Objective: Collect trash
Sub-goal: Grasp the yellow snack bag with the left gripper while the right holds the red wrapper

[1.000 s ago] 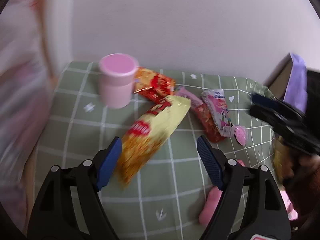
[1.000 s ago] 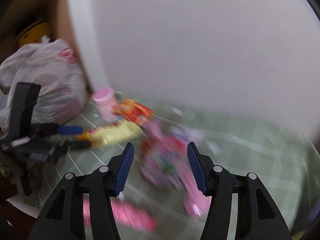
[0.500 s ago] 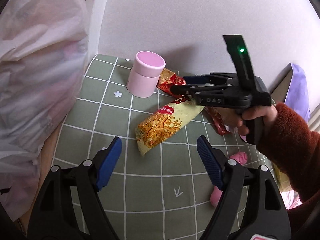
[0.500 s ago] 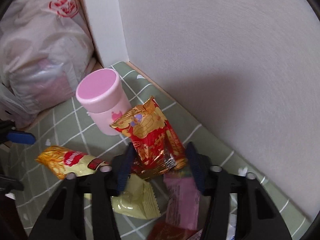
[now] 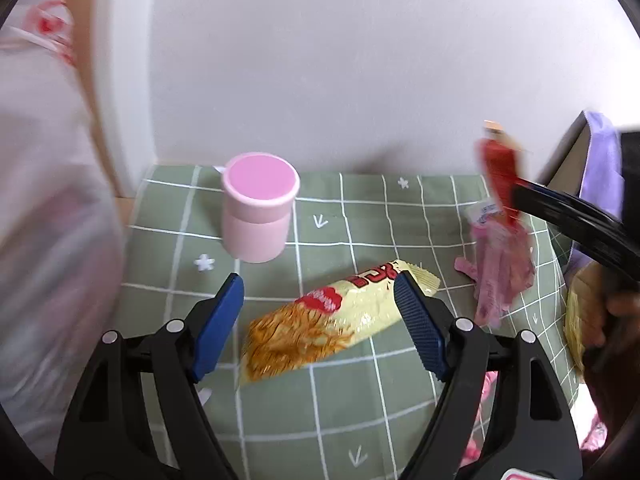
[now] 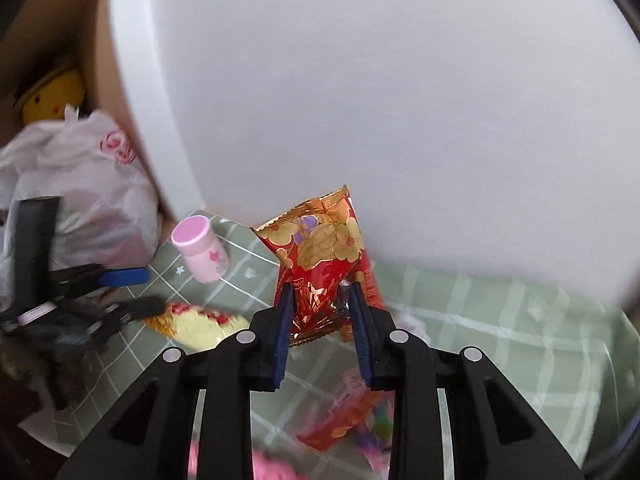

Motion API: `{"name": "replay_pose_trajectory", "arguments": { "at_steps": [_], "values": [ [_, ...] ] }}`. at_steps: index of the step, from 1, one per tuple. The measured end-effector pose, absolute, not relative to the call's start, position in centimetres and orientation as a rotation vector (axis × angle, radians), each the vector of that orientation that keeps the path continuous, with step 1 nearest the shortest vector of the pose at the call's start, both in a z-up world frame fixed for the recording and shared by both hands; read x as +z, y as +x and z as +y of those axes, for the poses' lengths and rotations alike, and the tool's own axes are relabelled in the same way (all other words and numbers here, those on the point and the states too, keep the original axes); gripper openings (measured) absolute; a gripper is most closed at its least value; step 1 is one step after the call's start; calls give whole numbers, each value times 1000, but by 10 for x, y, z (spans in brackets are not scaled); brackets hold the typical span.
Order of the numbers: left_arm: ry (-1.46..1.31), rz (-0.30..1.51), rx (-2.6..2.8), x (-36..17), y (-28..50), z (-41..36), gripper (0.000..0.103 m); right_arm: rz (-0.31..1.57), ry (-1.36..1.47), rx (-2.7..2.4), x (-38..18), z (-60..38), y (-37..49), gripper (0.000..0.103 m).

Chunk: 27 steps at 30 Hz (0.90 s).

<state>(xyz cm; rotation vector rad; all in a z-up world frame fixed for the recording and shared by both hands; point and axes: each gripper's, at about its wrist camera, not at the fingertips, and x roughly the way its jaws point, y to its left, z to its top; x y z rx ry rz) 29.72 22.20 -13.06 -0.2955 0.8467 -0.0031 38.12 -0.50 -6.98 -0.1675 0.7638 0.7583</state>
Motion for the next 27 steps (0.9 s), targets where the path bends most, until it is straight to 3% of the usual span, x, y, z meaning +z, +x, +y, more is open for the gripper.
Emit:
{"name": "replay_pose_trajectory", "arguments": {
  "at_steps": [7, 15, 21, 27],
  "values": [
    [-338, 964, -89, -158, 302, 205, 73, 787, -121, 630, -76, -81, 341, 27],
    [-273, 985, -274, -132, 269, 159, 73, 844, 19, 544, -98, -139, 306, 27],
    [-324, 989, -134, -127, 318, 175, 73, 840, 28, 517, -104, -138, 277, 27],
    [-179, 1062, -69, -151, 361, 161, 63, 833, -16, 480, -96, -147, 259, 27]
  ]
}}
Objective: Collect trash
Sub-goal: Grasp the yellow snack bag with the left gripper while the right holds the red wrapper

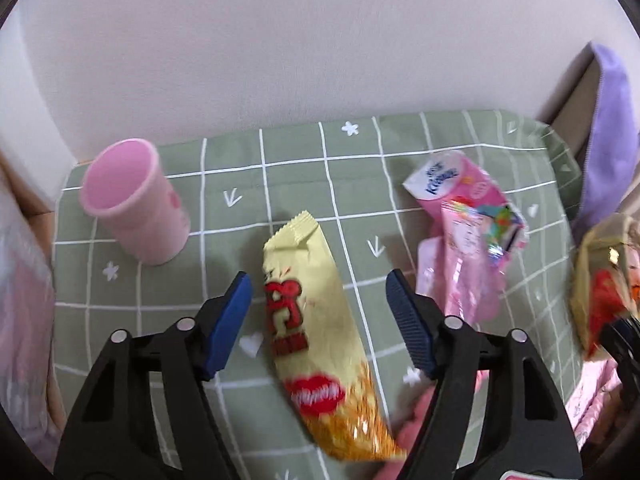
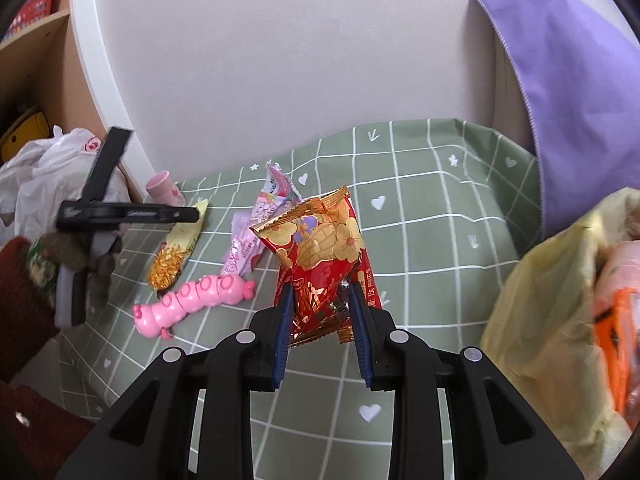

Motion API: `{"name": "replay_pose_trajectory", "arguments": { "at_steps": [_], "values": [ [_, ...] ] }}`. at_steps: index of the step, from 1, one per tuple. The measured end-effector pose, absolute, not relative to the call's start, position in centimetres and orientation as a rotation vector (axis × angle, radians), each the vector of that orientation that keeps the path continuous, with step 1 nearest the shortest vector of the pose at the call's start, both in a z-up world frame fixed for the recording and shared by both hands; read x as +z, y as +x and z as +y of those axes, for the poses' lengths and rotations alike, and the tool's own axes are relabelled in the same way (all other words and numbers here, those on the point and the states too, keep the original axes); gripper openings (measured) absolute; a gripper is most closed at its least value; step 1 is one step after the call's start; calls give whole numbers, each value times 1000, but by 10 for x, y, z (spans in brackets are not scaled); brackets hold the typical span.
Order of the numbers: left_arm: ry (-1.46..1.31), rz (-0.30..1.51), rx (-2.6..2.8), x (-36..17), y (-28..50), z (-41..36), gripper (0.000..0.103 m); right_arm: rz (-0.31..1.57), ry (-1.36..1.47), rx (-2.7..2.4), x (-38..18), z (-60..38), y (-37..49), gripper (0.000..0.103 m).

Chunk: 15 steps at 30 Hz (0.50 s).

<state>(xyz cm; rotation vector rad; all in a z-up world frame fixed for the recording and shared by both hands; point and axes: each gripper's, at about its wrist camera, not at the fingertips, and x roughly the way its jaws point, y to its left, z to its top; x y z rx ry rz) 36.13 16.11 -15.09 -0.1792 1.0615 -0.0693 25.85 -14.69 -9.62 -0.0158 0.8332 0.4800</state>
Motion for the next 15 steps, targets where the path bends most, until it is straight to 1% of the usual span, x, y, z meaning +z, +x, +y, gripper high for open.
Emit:
{"name": "replay_pose_trajectory", "arguments": {
  "at_steps": [1, 4, 6, 7, 9, 15],
  "values": [
    [-174, 1074, -52, -154, 366, 159, 60, 832, -25, 469, -95, -149, 256, 27],
    [-158, 1101, -17, -160, 379, 154, 60, 832, -24, 442, -92, -159, 252, 27],
    [-189, 1121, -43, -163, 385, 155, 49, 831, -24, 428, -89, -166, 248, 27],
    [-202, 1126, -47, -163, 387, 154, 34, 830, -25, 423, -89, -169, 248, 27],
    [-234, 1102, -67, -155, 383, 153, 35, 822, -26, 414, -86, -175, 244, 27],
    [-261, 854, -151, -81, 331, 131, 35, 780, -26, 399, -73, -192, 235, 27]
  ]
}}
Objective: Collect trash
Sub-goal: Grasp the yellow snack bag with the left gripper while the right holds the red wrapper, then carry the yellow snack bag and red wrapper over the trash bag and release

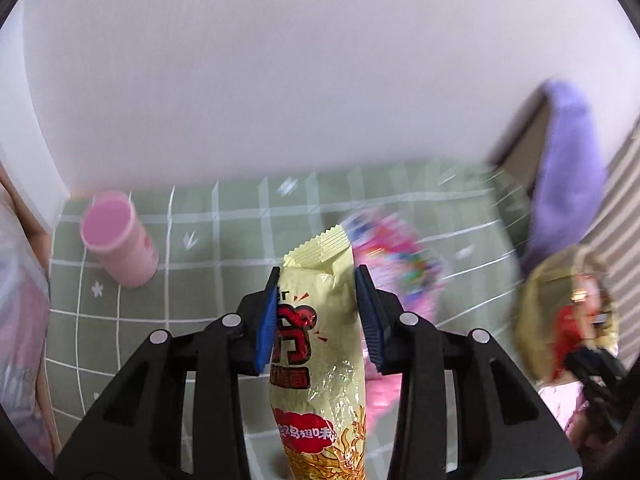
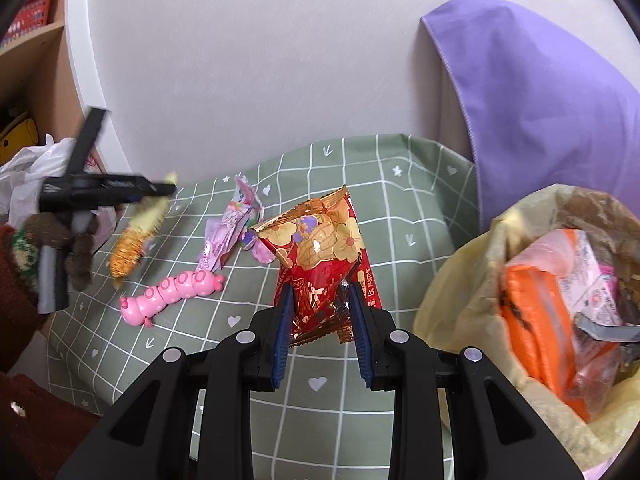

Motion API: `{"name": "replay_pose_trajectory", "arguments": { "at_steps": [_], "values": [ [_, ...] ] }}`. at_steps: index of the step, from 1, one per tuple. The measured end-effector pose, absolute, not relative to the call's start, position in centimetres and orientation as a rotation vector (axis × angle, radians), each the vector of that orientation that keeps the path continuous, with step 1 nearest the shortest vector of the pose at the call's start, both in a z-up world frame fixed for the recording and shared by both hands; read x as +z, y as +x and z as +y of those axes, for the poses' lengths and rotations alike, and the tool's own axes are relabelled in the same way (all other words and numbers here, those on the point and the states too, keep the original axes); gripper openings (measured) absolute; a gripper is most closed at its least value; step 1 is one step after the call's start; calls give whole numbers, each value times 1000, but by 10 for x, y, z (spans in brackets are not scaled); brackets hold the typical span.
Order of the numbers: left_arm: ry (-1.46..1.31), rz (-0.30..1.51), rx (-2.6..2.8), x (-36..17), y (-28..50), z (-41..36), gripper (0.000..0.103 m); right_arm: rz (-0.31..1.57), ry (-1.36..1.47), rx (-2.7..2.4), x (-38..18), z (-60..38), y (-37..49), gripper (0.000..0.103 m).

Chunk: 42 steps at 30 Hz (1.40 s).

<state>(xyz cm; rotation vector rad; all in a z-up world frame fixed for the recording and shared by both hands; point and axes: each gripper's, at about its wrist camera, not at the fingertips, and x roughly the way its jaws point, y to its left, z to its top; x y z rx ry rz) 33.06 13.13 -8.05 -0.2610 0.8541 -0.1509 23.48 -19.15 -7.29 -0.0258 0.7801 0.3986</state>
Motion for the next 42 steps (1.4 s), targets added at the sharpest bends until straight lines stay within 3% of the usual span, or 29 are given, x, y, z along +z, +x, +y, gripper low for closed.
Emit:
{"name": "replay_pose_trajectory", "arguments": {
  "at_steps": [7, 20, 31, 34, 38, 42],
  "values": [
    [-210, 596, -314, -1, 301, 69, 35, 668, -39, 364, -41, -214, 220, 27],
    [-139, 477, -735, 59, 304, -94, 35, 487, -33, 49, 33, -334, 180, 27],
    [-111, 471, -965, 40, 325, -234, 35, 458, 41, -135, 40, -404, 148, 27],
    [-93, 562, -956, 19, 341, -248, 24, 463, 62, -153, 36, -412, 146, 27],
    [-78, 700, -948, -8, 352, -249, 24, 495, 61, -147, 26, -412, 152, 27],
    [-29, 722, -940, -21, 341, -242, 24, 551, 82, -86, 11, -406, 169, 27]
  ]
}}
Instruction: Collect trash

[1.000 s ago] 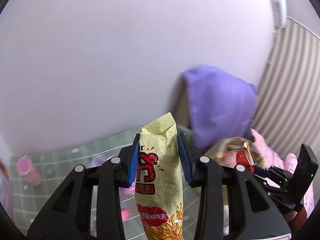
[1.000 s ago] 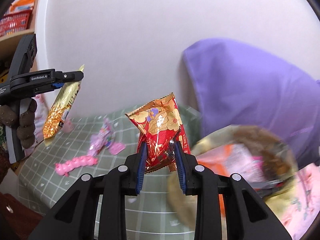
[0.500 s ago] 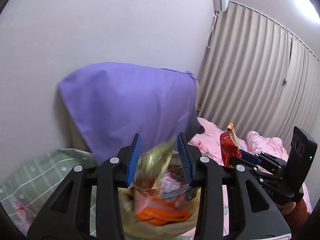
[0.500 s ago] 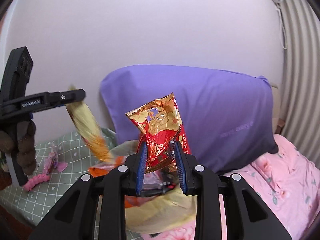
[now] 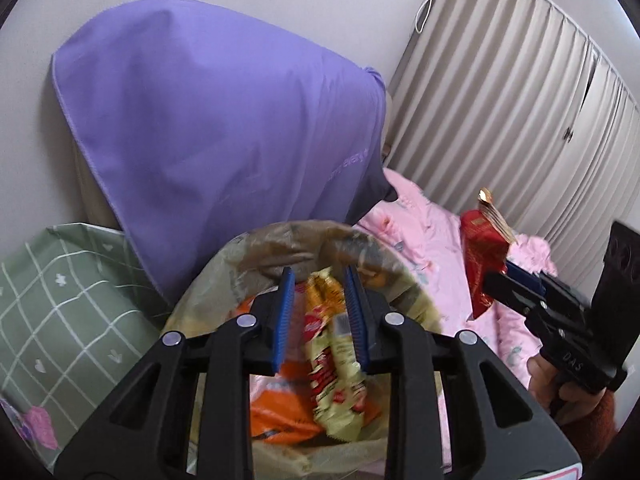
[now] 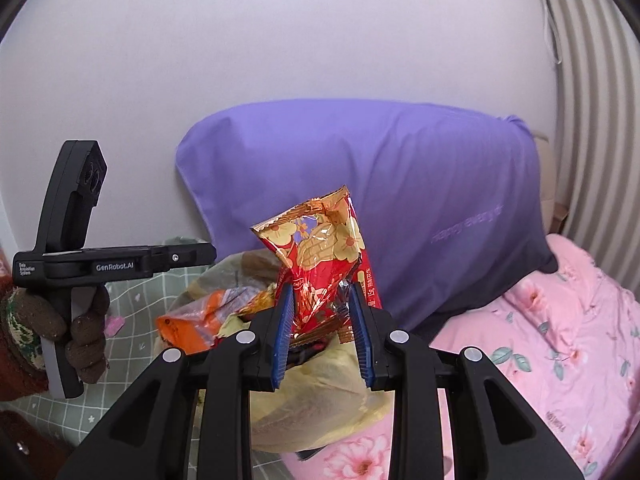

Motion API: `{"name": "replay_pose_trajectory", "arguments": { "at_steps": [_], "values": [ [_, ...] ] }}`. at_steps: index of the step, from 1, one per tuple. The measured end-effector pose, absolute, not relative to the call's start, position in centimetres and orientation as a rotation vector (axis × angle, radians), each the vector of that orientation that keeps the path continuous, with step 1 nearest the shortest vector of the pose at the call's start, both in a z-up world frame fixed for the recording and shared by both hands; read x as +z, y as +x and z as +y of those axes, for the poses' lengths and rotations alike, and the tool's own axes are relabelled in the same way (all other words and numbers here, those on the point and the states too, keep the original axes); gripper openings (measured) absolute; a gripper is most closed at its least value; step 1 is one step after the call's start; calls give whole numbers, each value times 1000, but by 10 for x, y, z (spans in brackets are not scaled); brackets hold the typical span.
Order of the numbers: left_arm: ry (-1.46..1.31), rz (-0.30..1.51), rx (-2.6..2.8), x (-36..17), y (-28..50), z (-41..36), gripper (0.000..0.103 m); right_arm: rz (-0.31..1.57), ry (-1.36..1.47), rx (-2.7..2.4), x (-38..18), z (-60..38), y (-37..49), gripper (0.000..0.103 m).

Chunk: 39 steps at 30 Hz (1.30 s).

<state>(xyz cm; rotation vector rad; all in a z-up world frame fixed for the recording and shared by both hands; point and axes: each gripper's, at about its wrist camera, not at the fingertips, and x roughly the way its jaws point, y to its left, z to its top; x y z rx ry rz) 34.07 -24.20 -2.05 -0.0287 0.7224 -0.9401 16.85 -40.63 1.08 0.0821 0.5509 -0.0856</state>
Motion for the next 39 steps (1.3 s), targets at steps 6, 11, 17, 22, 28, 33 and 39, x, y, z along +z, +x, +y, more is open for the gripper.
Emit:
{"name": "replay_pose_trajectory", "arguments": {
  "at_steps": [6, 11, 17, 22, 28, 33, 39],
  "values": [
    [-65, 736, -808, -26, 337, -203, 25, 667, 63, -7, -18, -384, 209, 27],
    [-44, 724, -711, -24, 332, -179, 33, 776, 49, 28, -42, -371, 240, 27],
    [-5, 704, -680, -22, 325, -169, 37, 868, 9, 61, -59, -359, 252, 29],
    [-16, 723, -675, -24, 320, -159, 45, 871, 6, 54, -59, -359, 247, 36],
    [-57, 780, -629, -43, 316, -139, 49, 829, 3, 27, -48, -361, 227, 46],
    [-90, 807, -556, -56, 310, -111, 50, 742, 46, 20, -29, -366, 211, 49],
    [-110, 803, -439, -65, 300, -70, 52, 654, 84, 81, -11, -354, 205, 49]
  ]
}}
